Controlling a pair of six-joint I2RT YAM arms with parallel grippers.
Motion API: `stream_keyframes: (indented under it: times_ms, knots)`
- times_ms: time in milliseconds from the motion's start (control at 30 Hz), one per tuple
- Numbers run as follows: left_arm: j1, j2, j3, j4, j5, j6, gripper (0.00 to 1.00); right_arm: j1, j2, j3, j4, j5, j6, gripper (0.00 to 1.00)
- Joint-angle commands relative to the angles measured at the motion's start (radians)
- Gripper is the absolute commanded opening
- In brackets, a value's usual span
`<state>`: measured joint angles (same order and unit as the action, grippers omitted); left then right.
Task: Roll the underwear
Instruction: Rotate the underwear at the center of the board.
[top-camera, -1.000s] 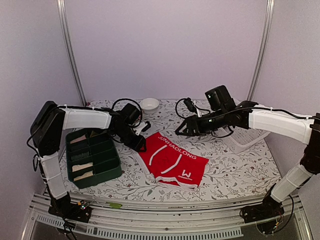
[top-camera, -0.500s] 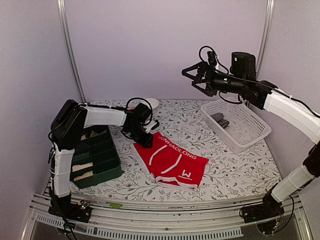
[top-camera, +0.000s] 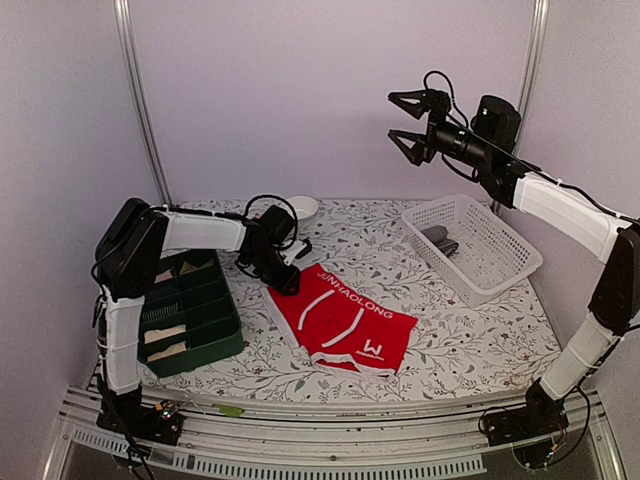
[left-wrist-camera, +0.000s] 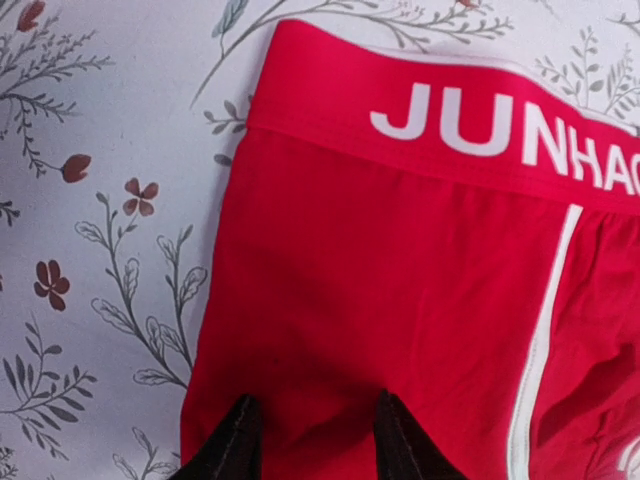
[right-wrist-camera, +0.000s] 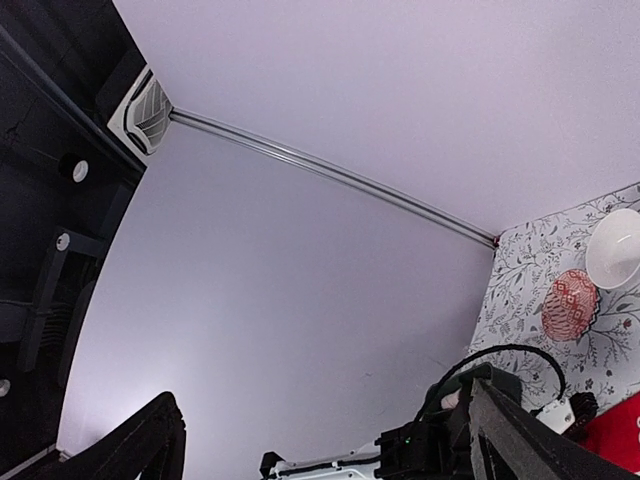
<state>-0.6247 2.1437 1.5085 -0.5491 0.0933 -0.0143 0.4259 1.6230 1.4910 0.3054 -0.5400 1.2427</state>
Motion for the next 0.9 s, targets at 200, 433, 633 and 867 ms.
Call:
stream_keyframes:
  times_ms: [200,433,633,867]
  knots:
    - [-0.018,0.136,0.094,-0.027,-0.025,0.019,0.39,-0.049,0.061,0.114,0.055,-0.098,0.109,0.99]
    - [-0.024,0.358,0.425,-0.088,0.013,0.086,0.36,-0.072,0.084,0.118,0.054,-0.101,0.102,0.99]
    - [-0.052,0.511,0.732,-0.079,0.125,0.106,0.4,-0.082,0.095,0.13,0.054,-0.097,0.066,0.99]
    - [-0.089,0.3,0.636,-0.022,0.136,0.113,0.54,-0.081,0.045,0.072,-0.011,-0.121,-0.049,0.99]
